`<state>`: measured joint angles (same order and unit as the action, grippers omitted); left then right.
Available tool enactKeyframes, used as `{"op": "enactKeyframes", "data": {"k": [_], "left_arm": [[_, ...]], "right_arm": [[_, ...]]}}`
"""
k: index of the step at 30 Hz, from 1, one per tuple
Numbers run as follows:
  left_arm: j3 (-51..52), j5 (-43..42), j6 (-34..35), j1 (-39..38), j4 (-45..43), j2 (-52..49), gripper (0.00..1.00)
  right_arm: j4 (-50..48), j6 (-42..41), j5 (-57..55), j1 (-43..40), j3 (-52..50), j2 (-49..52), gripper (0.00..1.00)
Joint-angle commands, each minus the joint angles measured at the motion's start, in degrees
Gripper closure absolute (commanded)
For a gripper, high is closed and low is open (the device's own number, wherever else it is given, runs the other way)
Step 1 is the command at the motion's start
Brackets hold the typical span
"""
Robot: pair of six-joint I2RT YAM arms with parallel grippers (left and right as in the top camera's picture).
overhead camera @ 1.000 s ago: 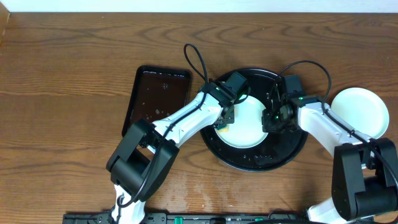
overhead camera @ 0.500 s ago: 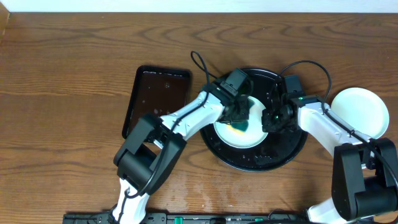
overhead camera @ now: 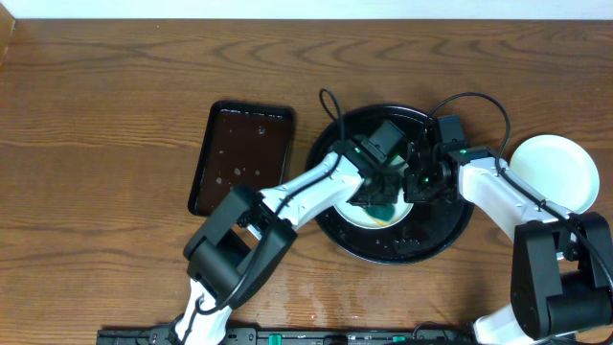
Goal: Clean dirty plates on tray and stack at the side
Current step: 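Scrub the white plate with the sponge while the right gripper holds it, then return the sponge to the black tray with the left gripper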
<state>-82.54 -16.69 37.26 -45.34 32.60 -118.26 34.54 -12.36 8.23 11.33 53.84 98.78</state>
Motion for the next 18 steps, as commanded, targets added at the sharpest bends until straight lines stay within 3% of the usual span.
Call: {"op": "enactKeyframes", "data": {"k": [1,5,12,18], "left_arm": [[1.4,12.4,-1.7,4.4,6.2,0.2,0.93],[-0.3,19.0,-3.8,5.9,11.0,4.7,0.92],[-0.7,18.9,-5.2,6.4,13.5,17.8,0.93],[-0.6,22.3,-6.2,11.5,19.7,25.8,0.93]], "right_arm": [[0.6,0.8,-2.6,0.5,-1.1,1.7,0.99],[0.5,0.9,-2.6,0.4,-1.1,1.7,0.99],[0.6,0.8,-2.6,0.4,-1.1,1.7,0.99],[0.6,0.9,-2.6,0.4,-1.1,1.7,0.99]]}}
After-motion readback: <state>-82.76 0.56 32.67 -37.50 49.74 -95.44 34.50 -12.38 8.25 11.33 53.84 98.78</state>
